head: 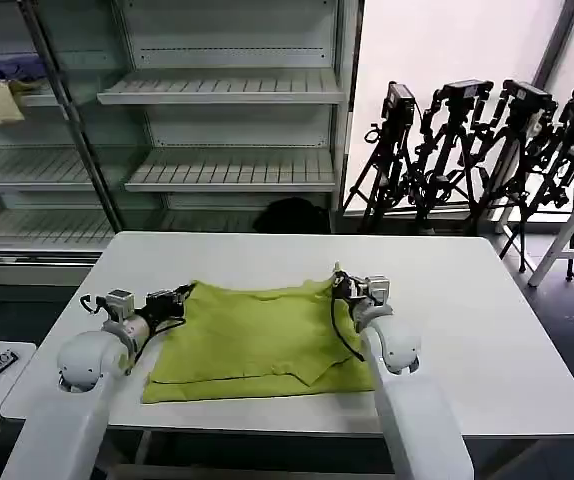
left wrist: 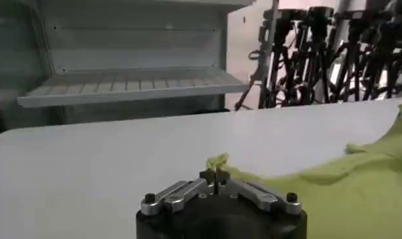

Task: Fold and organize the clothes.

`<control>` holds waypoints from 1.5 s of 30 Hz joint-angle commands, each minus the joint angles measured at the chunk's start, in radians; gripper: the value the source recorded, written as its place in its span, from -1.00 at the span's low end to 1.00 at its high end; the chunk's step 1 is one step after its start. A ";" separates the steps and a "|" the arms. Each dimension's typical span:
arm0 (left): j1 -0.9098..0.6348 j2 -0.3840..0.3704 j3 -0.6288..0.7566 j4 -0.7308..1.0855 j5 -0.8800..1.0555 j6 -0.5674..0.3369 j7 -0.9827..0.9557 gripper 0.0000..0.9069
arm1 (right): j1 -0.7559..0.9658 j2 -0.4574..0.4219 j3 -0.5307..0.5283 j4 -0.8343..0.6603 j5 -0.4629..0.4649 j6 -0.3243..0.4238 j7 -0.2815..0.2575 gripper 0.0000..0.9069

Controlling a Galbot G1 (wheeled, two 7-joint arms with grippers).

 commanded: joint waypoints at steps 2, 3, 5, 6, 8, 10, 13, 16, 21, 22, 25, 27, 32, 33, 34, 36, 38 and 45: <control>0.180 0.006 -0.057 -0.134 -0.021 -0.022 0.042 -1.00 | -0.196 -0.027 0.007 0.208 0.017 0.002 -0.010 -1.00; 0.196 0.007 -0.061 -0.137 -0.019 -0.023 0.044 -1.00 | -0.212 -0.027 0.010 0.216 0.014 0.003 -0.013 -1.00; 0.217 0.009 -0.074 -0.140 -0.018 -0.025 0.049 -1.00 | -0.244 -0.029 0.016 0.235 0.008 0.003 -0.020 -1.00; 0.228 0.011 -0.082 -0.145 -0.018 -0.027 0.051 -1.00 | -0.259 -0.030 0.019 0.240 0.003 0.003 -0.023 -1.00; 0.255 0.013 -0.095 -0.164 -0.026 -0.027 0.052 -1.00 | -0.282 -0.031 0.025 0.252 -0.004 0.004 -0.027 -1.00; 0.283 0.016 -0.111 -0.187 -0.031 -0.028 0.053 -1.00 | -0.311 -0.029 0.035 0.270 -0.013 0.005 -0.032 -1.00; 0.313 0.016 -0.131 -0.211 -0.041 -0.027 0.052 -1.00 | -0.352 -0.024 0.053 0.299 -0.018 0.006 -0.043 -1.00; 0.332 0.016 -0.145 -0.221 -0.044 -0.026 0.051 -1.00 | -0.372 -0.027 0.061 0.312 -0.026 0.007 -0.048 -1.00; 0.385 0.033 -0.162 -0.261 -0.048 -0.025 0.051 -1.00 | -0.395 -0.024 0.072 0.337 -0.023 0.007 -0.055 -1.00; 0.402 0.045 -0.164 -0.276 -0.050 -0.024 0.051 -1.00 | -0.404 -0.022 0.075 0.349 -0.022 0.007 -0.061 -1.00; 0.426 0.054 -0.169 -0.312 -0.040 -0.018 0.051 -1.00 | -0.422 -0.022 0.068 0.354 -0.023 0.007 -0.061 -1.00; 0.430 0.052 -0.165 -0.315 -0.017 -0.015 0.050 -1.00 | -0.427 -0.018 0.065 0.349 -0.028 0.008 -0.058 -1.00; 0.438 0.040 -0.156 -0.319 0.030 -0.009 0.043 -1.00 | -0.446 -0.009 0.068 0.337 -0.049 0.009 -0.059 -1.00; 0.437 0.039 -0.157 -0.317 0.031 -0.008 0.042 -1.00 | -0.448 -0.009 0.069 0.337 -0.051 0.009 -0.059 -1.00; 0.437 0.038 -0.157 -0.317 0.030 -0.008 0.041 -1.00 | -0.448 -0.009 0.069 0.334 -0.059 0.009 -0.056 -1.00; 0.436 0.037 -0.157 -0.319 0.029 -0.008 0.037 -0.98 | -0.449 -0.005 0.072 0.331 -0.060 0.009 -0.056 -1.00; 0.437 0.035 -0.155 -0.322 0.029 -0.008 0.036 -0.98 | -0.447 -0.005 0.072 0.330 -0.061 0.010 -0.051 -1.00; 0.419 0.027 -0.157 -0.327 0.021 0.000 0.026 -0.98 | -0.437 -0.003 0.080 0.339 -0.055 0.009 -0.032 -1.00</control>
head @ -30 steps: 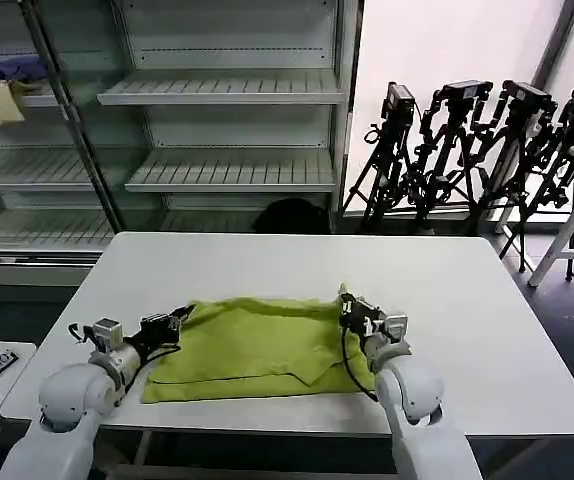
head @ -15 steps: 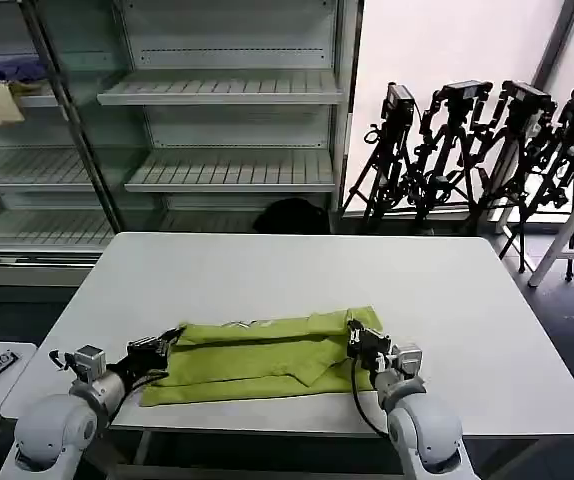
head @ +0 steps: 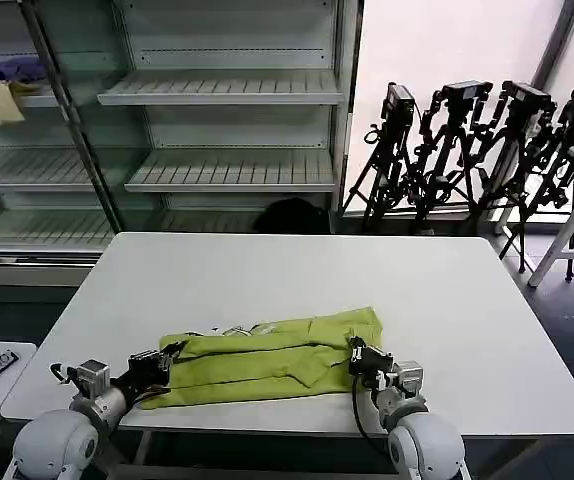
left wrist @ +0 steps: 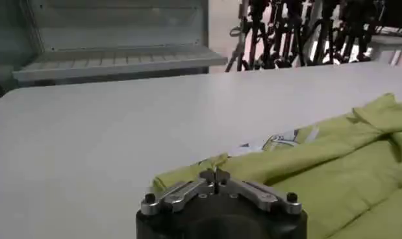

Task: Fold and organize the clothes.

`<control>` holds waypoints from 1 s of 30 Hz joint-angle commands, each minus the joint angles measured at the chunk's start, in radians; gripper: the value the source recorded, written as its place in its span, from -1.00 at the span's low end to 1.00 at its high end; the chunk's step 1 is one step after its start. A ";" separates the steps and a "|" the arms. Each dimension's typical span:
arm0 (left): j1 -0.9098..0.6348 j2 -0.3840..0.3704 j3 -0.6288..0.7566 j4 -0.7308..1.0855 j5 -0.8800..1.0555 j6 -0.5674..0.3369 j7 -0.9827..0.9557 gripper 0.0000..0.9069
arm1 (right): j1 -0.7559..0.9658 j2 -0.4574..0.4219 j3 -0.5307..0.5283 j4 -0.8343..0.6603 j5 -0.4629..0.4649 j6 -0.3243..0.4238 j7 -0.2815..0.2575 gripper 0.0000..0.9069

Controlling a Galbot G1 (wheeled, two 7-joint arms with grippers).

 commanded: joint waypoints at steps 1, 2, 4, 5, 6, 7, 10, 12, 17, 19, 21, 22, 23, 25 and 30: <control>0.007 0.001 -0.012 -0.023 0.000 0.007 -0.007 -0.98 | -0.016 0.002 0.011 0.018 0.009 0.000 0.011 -1.00; 0.007 0.006 -0.019 -0.029 -0.010 0.007 -0.007 -0.98 | -0.016 0.002 0.015 0.026 0.022 0.000 0.011 -1.00; 0.008 0.009 -0.034 -0.044 -0.031 0.007 -0.007 -0.98 | -0.016 0.001 0.020 0.035 0.030 0.000 0.013 -1.00; 0.007 0.011 -0.040 -0.051 -0.038 0.007 -0.007 -0.98 | -0.013 -0.002 0.024 0.045 0.037 -0.001 0.016 -1.00; 0.008 0.014 -0.044 -0.059 -0.039 0.008 -0.008 -0.98 | -0.011 -0.003 0.025 0.049 0.038 -0.001 0.017 -1.00; 0.009 0.016 -0.045 -0.066 -0.033 0.008 -0.008 -0.98 | -0.010 -0.005 0.025 0.051 0.037 -0.001 0.018 -1.00; 0.020 0.023 -0.040 -0.070 0.019 0.009 -0.004 -0.98 | -0.010 -0.014 0.020 0.059 0.034 -0.002 0.020 -1.00; 0.030 0.024 -0.038 -0.063 0.044 0.008 0.000 -0.98 | -0.015 -0.015 0.018 0.058 0.026 -0.002 0.018 -1.00; 0.050 0.017 -0.041 -0.043 0.074 0.007 0.005 -0.98 | -0.027 -0.007 0.014 0.033 -0.050 -0.001 0.010 -1.00; 0.051 0.011 -0.042 -0.040 0.076 0.006 0.004 -0.98 | -0.025 -0.001 0.014 0.023 -0.072 -0.001 0.011 -0.93; 0.051 0.007 -0.039 -0.039 0.082 0.006 0.000 -0.71 | -0.021 0.005 0.011 0.011 -0.092 -0.001 0.025 1.00; 0.051 0.006 -0.039 -0.040 0.083 0.007 -0.001 0.07 | -0.021 0.005 0.011 0.010 -0.101 -0.001 0.026 1.00; 0.051 0.005 -0.037 -0.039 0.085 0.007 -0.006 1.00 | -0.023 0.005 0.010 0.010 -0.107 -0.001 0.029 1.00; 0.054 0.001 -0.035 -0.041 0.086 0.006 -0.006 1.00 | -0.025 0.006 0.010 0.009 -0.128 -0.001 0.033 1.00; 0.052 -0.013 -0.026 -0.049 0.081 0.006 -0.012 1.00 | -0.029 0.005 0.016 0.003 -0.154 -0.001 0.043 1.00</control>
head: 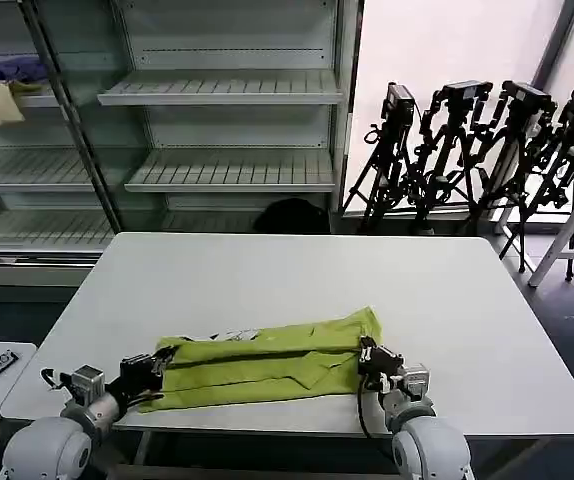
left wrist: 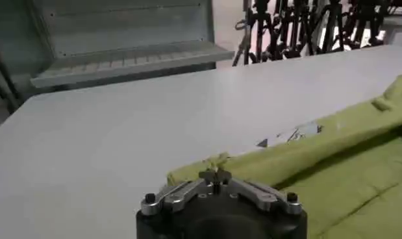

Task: Fold and organize the clothes.

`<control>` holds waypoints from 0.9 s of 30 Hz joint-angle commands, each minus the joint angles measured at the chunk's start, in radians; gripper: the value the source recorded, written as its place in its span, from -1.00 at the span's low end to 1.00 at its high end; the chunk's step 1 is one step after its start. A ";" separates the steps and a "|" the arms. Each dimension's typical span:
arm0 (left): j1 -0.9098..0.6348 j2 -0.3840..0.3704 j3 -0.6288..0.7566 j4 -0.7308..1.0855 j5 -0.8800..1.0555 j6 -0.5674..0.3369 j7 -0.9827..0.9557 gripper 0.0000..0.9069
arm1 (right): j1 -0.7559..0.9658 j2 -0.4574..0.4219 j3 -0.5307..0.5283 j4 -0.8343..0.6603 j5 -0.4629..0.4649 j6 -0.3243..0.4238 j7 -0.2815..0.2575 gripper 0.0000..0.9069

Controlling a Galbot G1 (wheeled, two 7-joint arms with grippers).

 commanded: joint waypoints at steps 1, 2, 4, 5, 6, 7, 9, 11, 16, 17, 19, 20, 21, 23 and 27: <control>0.006 -0.015 0.005 -0.011 0.010 0.000 -0.009 1.00 | -0.004 0.003 0.003 -0.008 -0.062 0.000 0.011 1.00; 0.005 -0.018 0.005 -0.017 -0.001 -0.001 -0.014 1.00 | -0.006 0.003 0.005 -0.005 -0.063 0.000 0.014 1.00; 0.008 -0.023 0.002 -0.031 -0.025 -0.011 -0.021 1.00 | -0.009 0.004 0.008 0.003 -0.064 0.001 0.017 1.00; 0.009 -0.029 0.000 -0.039 -0.036 -0.025 -0.030 1.00 | -0.010 0.004 0.009 0.008 -0.070 0.001 0.020 1.00; 0.011 -0.035 -0.001 -0.048 -0.056 -0.030 -0.044 1.00 | -0.012 0.004 0.010 0.016 -0.069 0.001 0.024 1.00; 0.011 -0.039 0.000 -0.056 -0.061 -0.032 -0.065 1.00 | -0.012 0.004 0.012 0.021 -0.067 0.001 0.023 1.00; 0.016 -0.058 0.001 -0.076 -0.069 -0.050 -0.117 1.00 | -0.013 0.005 0.017 0.039 -0.065 0.002 0.027 1.00; 0.025 -0.071 0.003 -0.085 -0.068 -0.071 -0.165 1.00 | -0.013 0.005 0.022 0.053 -0.058 0.003 0.025 1.00; 0.092 -0.150 0.016 -0.129 -0.011 -0.144 -0.337 1.00 | 0.003 0.011 0.067 0.127 0.090 0.008 0.042 1.00; 0.104 -0.157 0.021 -0.130 -0.008 -0.153 -0.358 1.00 | 0.007 0.012 0.071 0.133 0.122 0.019 0.047 1.00; 0.128 -0.192 0.038 -0.124 0.022 -0.177 -0.411 1.00 | 0.032 0.014 0.095 0.152 0.178 0.040 0.058 1.00; 0.134 -0.210 0.045 -0.119 0.027 -0.189 -0.437 1.00 | 0.038 0.015 0.101 0.157 0.196 0.042 0.059 1.00; 0.140 -0.231 0.056 -0.108 0.042 -0.201 -0.467 1.00 | 0.051 0.015 0.107 0.161 0.208 0.056 0.058 1.00; 0.144 -0.255 0.065 -0.087 0.072 -0.231 -0.496 1.00 | 0.060 0.016 0.116 0.162 0.216 0.063 0.058 1.00; 0.154 -0.280 0.070 -0.063 0.050 -0.264 -0.521 1.00 | 0.069 0.013 0.127 0.158 0.223 0.061 0.056 1.00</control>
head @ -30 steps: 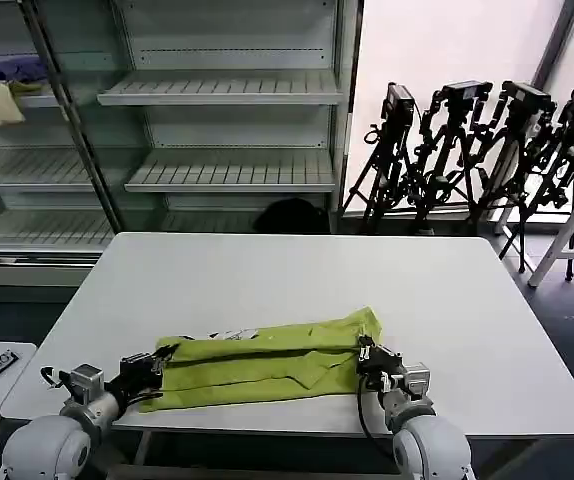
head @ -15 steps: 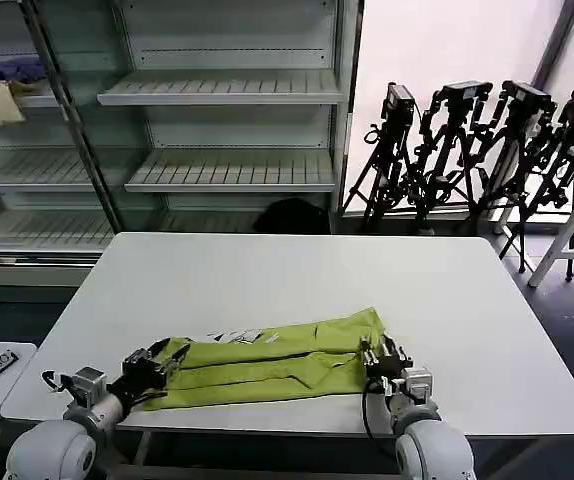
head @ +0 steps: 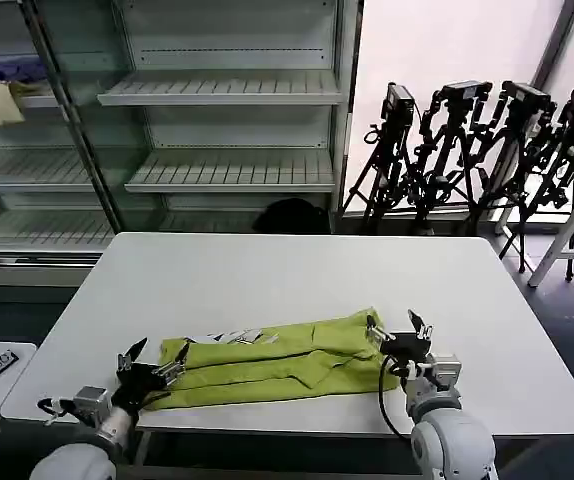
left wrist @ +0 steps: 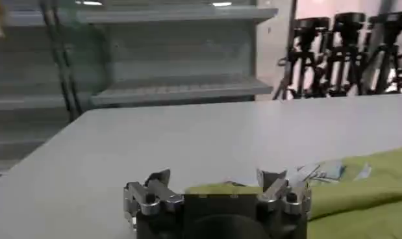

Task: Fold and organize the clothes.

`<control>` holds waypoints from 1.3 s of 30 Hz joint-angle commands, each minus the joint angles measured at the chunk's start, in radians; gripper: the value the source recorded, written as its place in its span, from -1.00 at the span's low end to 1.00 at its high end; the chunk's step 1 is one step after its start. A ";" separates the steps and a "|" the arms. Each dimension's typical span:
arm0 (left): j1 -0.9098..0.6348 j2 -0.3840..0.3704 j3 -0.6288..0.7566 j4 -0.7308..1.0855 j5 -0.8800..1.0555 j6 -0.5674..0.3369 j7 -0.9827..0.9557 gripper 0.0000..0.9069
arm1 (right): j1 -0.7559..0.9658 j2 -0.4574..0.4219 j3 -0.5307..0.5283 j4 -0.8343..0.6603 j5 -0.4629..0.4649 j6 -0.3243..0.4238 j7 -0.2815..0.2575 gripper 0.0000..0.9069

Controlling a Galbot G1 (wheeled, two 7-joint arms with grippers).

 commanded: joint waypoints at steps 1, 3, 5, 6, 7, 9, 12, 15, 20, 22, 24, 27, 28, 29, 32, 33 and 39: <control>0.059 -0.122 0.030 0.023 0.023 -0.116 -0.218 1.00 | 0.031 -0.001 0.036 0.038 0.105 0.024 0.007 1.00; 0.060 -0.133 0.028 0.026 0.027 -0.117 -0.222 1.00 | 0.027 0.001 0.035 0.035 0.104 0.025 0.004 1.00; 0.064 -0.138 0.029 0.030 0.027 -0.121 -0.223 1.00 | 0.023 0.006 0.035 0.030 0.097 0.025 -0.004 1.00; 0.066 -0.139 0.031 0.029 0.022 -0.121 -0.224 1.00 | 0.023 0.006 0.034 0.029 0.096 0.025 -0.005 1.00; 0.067 -0.140 0.031 0.028 0.020 -0.119 -0.222 1.00 | 0.024 0.006 0.033 0.027 0.095 0.026 -0.005 1.00; 0.070 -0.140 0.033 0.023 0.005 -0.114 -0.221 1.00 | 0.026 0.006 0.031 0.020 0.092 0.025 -0.009 1.00; 0.077 -0.141 0.037 0.012 -0.022 -0.101 -0.220 1.00 | 0.027 0.007 0.027 0.013 0.085 0.026 -0.013 1.00; 0.080 -0.147 0.041 0.018 -0.029 -0.098 -0.220 1.00 | 0.026 0.008 0.024 0.002 0.072 0.030 -0.020 1.00; 0.077 -0.151 0.052 0.029 -0.019 -0.095 -0.221 1.00 | 0.023 0.009 0.021 -0.004 0.067 0.033 -0.025 1.00; 0.076 -0.151 0.057 0.030 -0.015 -0.089 -0.222 0.96 | 0.023 0.008 0.020 -0.004 0.065 0.033 -0.024 1.00; 0.075 -0.153 0.060 0.031 -0.006 -0.087 -0.219 0.51 | 0.022 0.008 0.020 -0.003 0.063 0.033 -0.026 1.00; 0.073 -0.154 0.072 0.031 0.003 -0.085 -0.219 -0.60 | 0.021 0.008 0.021 -0.005 0.062 0.033 -0.025 1.00; 0.073 -0.154 0.078 0.030 0.005 -0.085 -0.220 -0.71 | 0.021 0.008 0.022 -0.005 0.062 0.033 -0.026 1.00; 0.074 -0.156 0.083 0.029 0.009 -0.084 -0.220 -0.89 | 0.020 0.007 0.022 -0.004 0.061 0.032 -0.025 1.00; 0.074 -0.163 0.099 0.028 0.015 -0.082 -0.220 -0.96 | 0.019 0.006 0.024 -0.002 0.061 0.032 -0.026 1.00; 0.074 -0.164 0.102 0.029 0.016 -0.080 -0.220 -0.96 | 0.019 0.006 0.025 -0.001 0.061 0.032 -0.026 1.00; 0.072 -0.172 0.132 0.029 0.038 -0.077 -0.224 -1.00 | 0.019 0.003 0.032 0.006 0.062 0.030 -0.024 1.00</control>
